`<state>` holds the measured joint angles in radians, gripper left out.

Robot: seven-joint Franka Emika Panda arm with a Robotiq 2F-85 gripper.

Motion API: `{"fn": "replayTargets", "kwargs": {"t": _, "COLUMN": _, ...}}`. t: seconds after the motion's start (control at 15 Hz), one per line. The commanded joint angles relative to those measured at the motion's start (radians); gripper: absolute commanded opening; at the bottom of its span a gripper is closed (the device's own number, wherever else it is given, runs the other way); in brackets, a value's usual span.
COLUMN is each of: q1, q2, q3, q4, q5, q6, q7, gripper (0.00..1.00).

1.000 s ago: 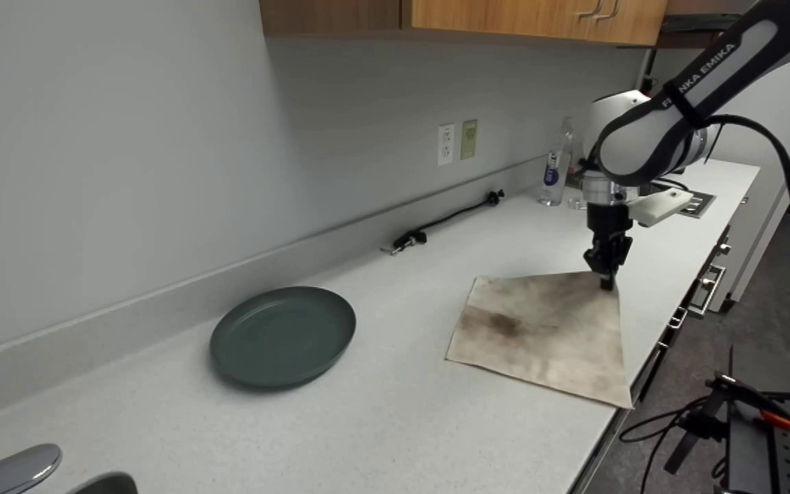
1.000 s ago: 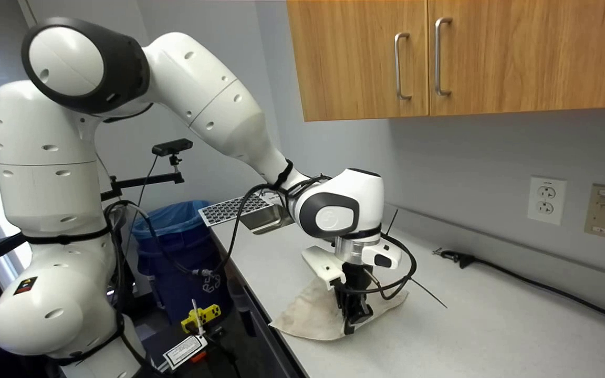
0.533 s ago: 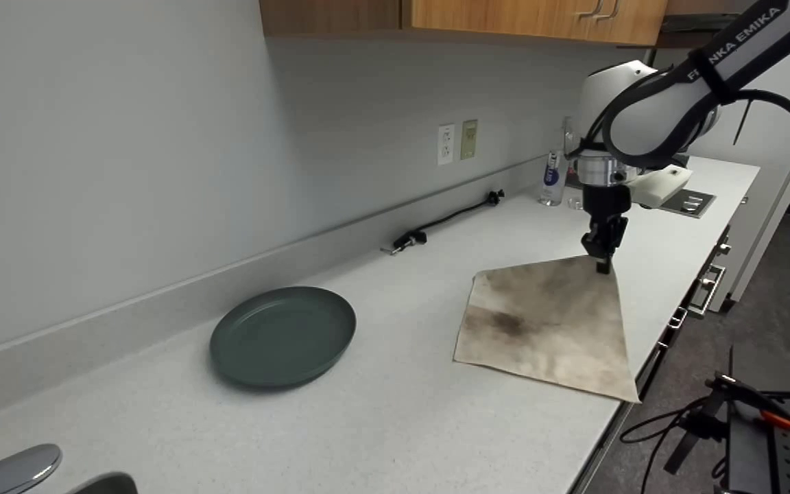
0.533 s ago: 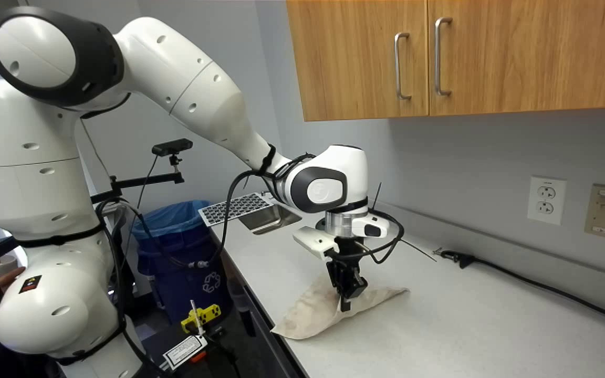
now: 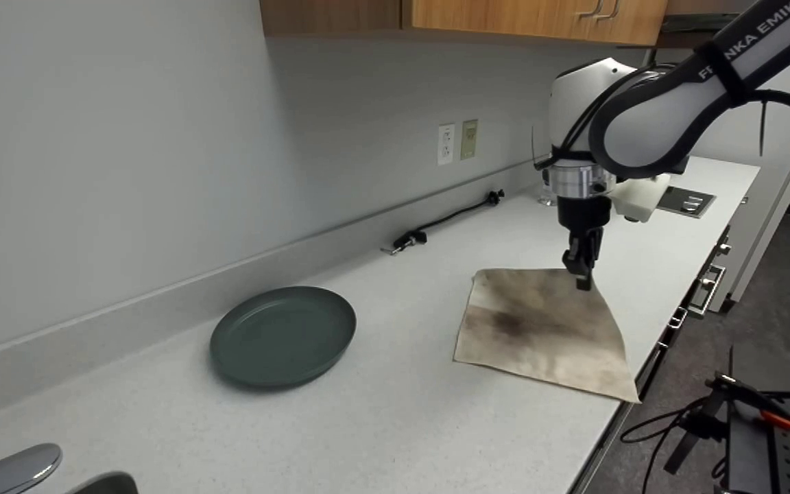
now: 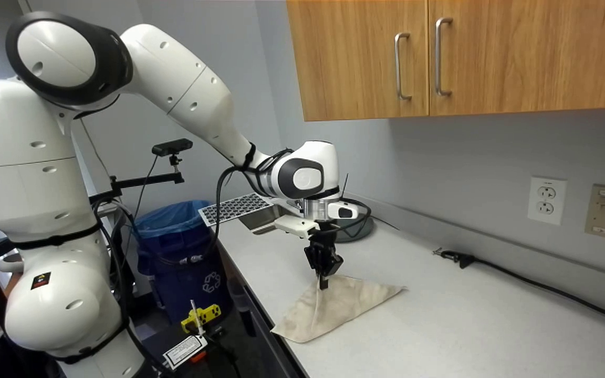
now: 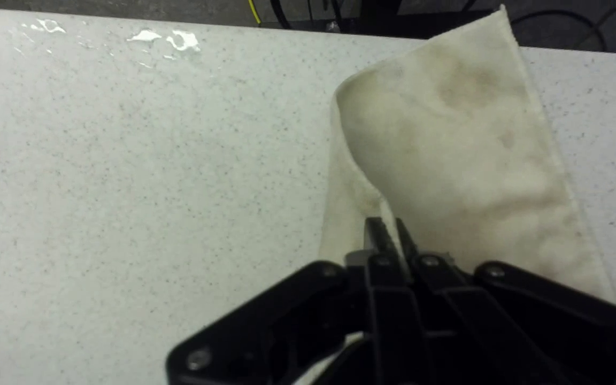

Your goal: Fold the towel

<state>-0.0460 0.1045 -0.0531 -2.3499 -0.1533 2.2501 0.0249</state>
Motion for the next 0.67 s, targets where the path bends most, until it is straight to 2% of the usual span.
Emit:
{"fn": "replayTargets", "kwargs": {"t": 0.0, "q1": 0.027, "q2": 0.006, "q3": 0.022, "q4": 0.009, "q5": -0.008, "q6": 0.010, "q7": 0.018, "gripper": 0.01}}
{"fn": "replayTargets", "kwargs": {"t": 0.6, "q1": 0.067, "q2": 0.070, "q3": 0.066, "q4": 0.057, "q5": 0.020, "q6": 0.098, "q7": 0.041, "gripper": 0.01}}
